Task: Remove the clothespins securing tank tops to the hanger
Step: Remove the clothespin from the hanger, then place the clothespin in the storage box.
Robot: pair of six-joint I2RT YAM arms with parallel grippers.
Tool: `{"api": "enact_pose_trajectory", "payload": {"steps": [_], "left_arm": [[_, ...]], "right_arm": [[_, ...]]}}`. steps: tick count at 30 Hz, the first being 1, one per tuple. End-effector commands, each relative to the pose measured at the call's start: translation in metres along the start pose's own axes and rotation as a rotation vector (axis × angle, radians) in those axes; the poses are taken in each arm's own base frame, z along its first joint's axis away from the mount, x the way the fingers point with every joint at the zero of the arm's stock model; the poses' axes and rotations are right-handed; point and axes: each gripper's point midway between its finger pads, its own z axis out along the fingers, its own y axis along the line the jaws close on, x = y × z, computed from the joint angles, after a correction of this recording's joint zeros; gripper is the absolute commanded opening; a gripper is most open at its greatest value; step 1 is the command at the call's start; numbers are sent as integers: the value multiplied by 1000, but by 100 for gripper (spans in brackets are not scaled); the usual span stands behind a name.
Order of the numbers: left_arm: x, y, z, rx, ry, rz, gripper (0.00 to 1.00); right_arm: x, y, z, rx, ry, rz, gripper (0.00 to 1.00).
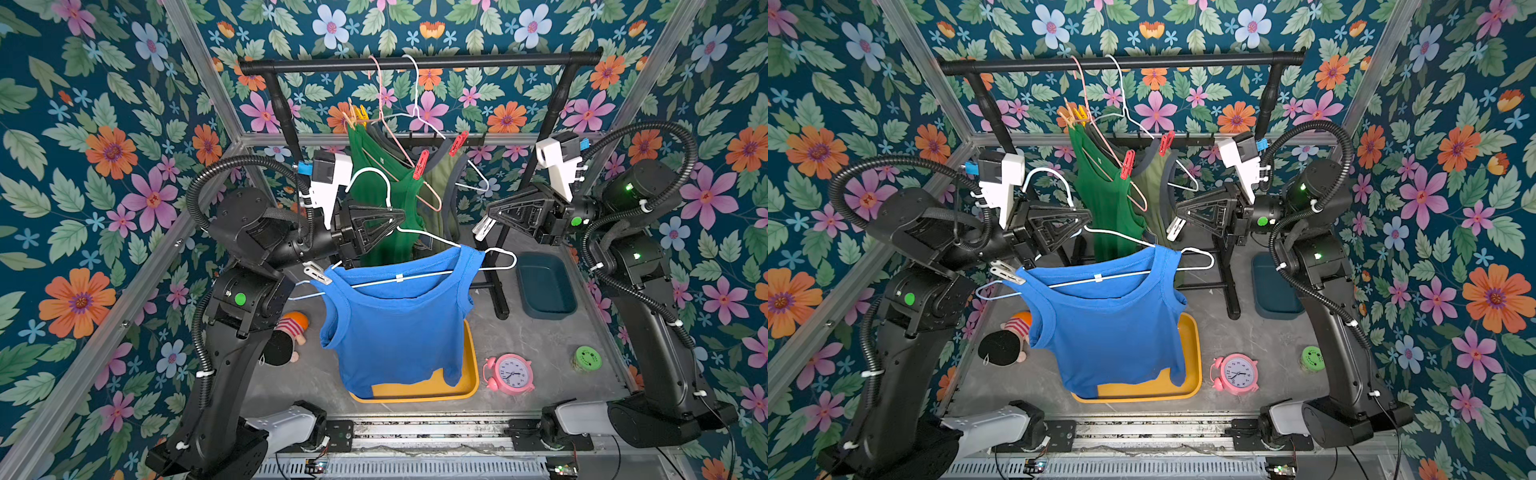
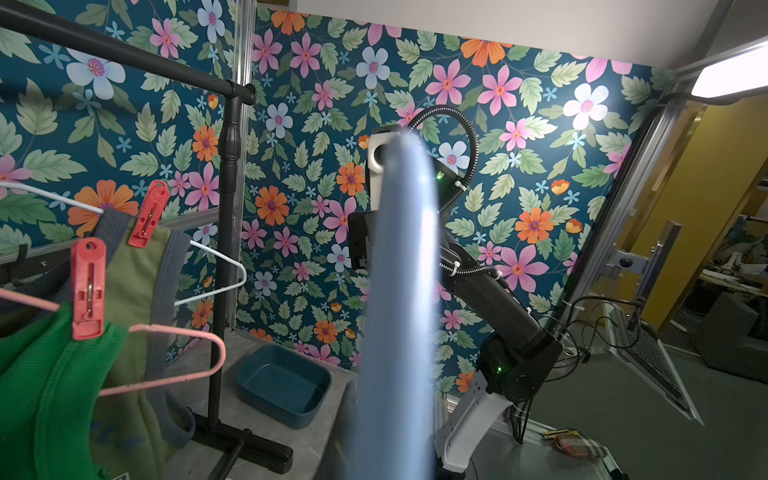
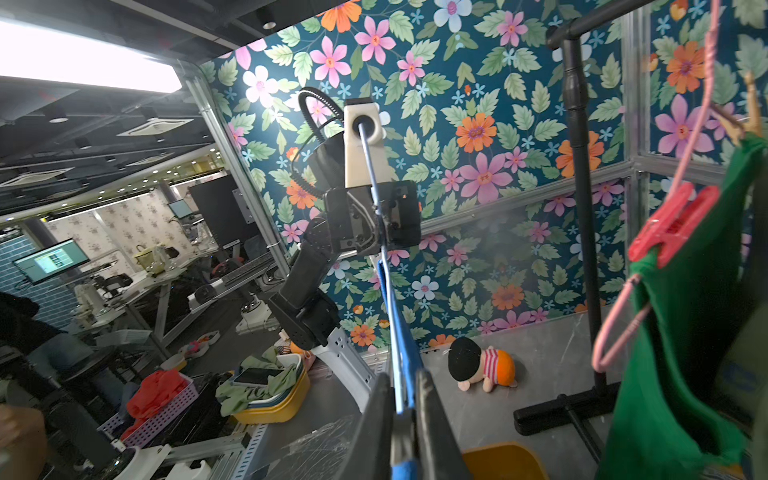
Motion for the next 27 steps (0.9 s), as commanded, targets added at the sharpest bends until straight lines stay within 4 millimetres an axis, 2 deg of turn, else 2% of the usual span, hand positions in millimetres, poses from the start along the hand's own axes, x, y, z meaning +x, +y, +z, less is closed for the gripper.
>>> {"api": "enact_pose_trajectory", "payload": {"steps": [1,7,12,18,20,24,27], "left_arm": [[-1,2,-2,-22,-7,35,0],[2,4,-3,-34,-4,58,0],[4,5,-3,-37,1,79,0],[5,3,-4,-34,1,98,0],[7,7,-3,-44,-2,101,0],[9,31,-2,-154,-13,87,0],[13,35,1,-147,-11,83,0]], "right_arm": [[-2,-14,-10,47,-20,37,9],[19,-54,-46,217,-67,138,8],[44,-98,-100,453,-168,238,8],[93,-153,-175,791,-264,376,8],[117,-172,-198,939,-256,411,8],[161,-203,-241,1197,-258,490,6],[191,-218,-265,1290,-284,544,6]]}}
